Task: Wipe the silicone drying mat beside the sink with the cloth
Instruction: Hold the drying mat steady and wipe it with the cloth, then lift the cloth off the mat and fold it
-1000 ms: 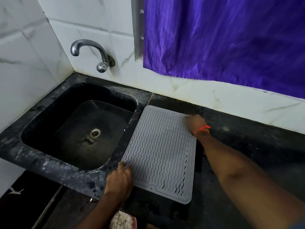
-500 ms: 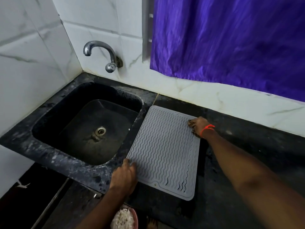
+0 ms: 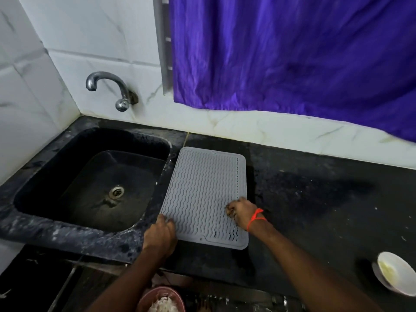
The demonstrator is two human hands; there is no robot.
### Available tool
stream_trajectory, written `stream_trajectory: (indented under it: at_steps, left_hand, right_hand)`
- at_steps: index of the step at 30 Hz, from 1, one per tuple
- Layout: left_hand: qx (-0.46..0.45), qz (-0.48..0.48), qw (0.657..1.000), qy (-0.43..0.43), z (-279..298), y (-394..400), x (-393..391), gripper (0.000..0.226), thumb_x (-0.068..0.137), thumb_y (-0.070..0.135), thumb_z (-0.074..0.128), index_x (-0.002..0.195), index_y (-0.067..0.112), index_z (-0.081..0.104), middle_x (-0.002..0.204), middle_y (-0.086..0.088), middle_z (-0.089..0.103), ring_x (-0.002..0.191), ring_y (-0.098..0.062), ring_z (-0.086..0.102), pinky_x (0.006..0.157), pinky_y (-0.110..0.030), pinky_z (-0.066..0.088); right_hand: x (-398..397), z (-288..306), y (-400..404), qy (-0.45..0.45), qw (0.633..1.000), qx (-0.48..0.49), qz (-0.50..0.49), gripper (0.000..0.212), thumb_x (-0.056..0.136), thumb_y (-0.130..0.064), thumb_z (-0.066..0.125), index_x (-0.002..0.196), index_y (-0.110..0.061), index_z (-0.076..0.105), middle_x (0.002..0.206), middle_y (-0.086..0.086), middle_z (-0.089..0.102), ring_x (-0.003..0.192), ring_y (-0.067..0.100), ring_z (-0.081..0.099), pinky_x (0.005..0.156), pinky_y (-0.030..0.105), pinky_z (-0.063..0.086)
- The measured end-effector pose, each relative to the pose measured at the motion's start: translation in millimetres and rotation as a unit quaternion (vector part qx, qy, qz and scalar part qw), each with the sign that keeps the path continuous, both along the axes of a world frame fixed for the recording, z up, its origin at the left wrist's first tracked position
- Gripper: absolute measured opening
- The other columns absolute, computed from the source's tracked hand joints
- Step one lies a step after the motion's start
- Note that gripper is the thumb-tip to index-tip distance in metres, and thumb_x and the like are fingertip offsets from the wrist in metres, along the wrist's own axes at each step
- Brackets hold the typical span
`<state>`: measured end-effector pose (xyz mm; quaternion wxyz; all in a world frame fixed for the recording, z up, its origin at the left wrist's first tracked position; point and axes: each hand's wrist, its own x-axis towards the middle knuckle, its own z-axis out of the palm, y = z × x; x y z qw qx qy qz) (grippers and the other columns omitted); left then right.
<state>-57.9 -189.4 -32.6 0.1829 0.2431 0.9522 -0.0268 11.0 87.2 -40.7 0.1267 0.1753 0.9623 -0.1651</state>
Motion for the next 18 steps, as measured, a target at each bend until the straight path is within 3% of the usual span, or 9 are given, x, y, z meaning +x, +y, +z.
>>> stream_trajectory:
  at_steps: [6, 9, 14, 16, 18]
  left_hand:
    - [0.005, -0.006, 1.0, 0.01, 5.9, -2.6, 6.2, 0.041, 0.1, 0.023, 0.035, 0.139, 0.015, 0.044, 0.15, -0.015, 0.034, 0.119, -0.034, 0.057, 0.096, -0.045, 0.049]
    - [0.01, -0.013, 1.0, -0.001, 5.2, -7.4, 9.5, 0.041, 0.099, 0.021, 0.037, 0.138, 0.013, 0.044, 0.15, -0.015, 0.034, 0.121, -0.035, 0.056, 0.097, -0.046, 0.048]
    - [0.075, -0.003, 0.995, -0.058, 0.3, -18.2, 1.3, 0.042, 0.101, 0.024, 0.038, 0.142, 0.017, 0.045, 0.157, -0.011, 0.031, 0.131, -0.037, 0.049, 0.107, -0.046, 0.042]
    - [0.154, 0.019, 0.983, -0.094, -0.3, -22.6, -4.6, 0.044, 0.103, 0.024, 0.038, 0.147, 0.017, 0.043, 0.157, -0.009, 0.034, 0.138, -0.034, 0.043, 0.114, -0.044, 0.036]
    - [0.236, 0.037, 0.966, -0.098, 1.2, -26.1, -3.0, 0.045, 0.104, 0.023, 0.04, 0.148, 0.016, 0.042, 0.157, -0.007, 0.035, 0.141, -0.029, 0.038, 0.117, -0.044, 0.032]
  right_hand:
    - [51.6, -6.2, -41.7, 0.006, 1.0, 0.006, -0.017, 0.045, 0.082, 0.001, 0.053, 0.119, -0.022, 0.063, 0.119, 0.003, 0.053, 0.109, 0.027, 0.059, 0.1, 0.032, 0.049]
    - [65.2, -2.8, -51.4, -0.008, 1.0, 0.001, -0.003, 0.038, 0.083, -0.004, 0.06, 0.115, -0.022, 0.065, 0.117, 0.002, 0.053, 0.106, 0.026, 0.059, 0.096, 0.031, 0.05]
    - [75.4, 23.4, -54.2, 0.037, 0.989, -0.127, -0.069, 0.011, 0.085, -0.025, 0.066, 0.09, -0.025, 0.076, 0.101, -0.006, 0.072, 0.091, 0.01, 0.068, 0.081, 0.018, 0.055]
    - [77.5, 37.8, -61.0, 0.134, 0.932, -0.276, -0.195, 0.014, 0.084, -0.026, 0.063, 0.086, -0.027, 0.077, 0.093, -0.007, 0.076, 0.088, 0.008, 0.07, 0.075, 0.012, 0.052]
    - [78.7, 47.8, -68.9, 0.222, 0.798, -0.459, -0.322, 0.026, 0.088, -0.007, 0.051, 0.094, -0.015, 0.075, 0.094, 0.003, 0.076, 0.09, 0.019, 0.07, 0.077, 0.024, 0.055]
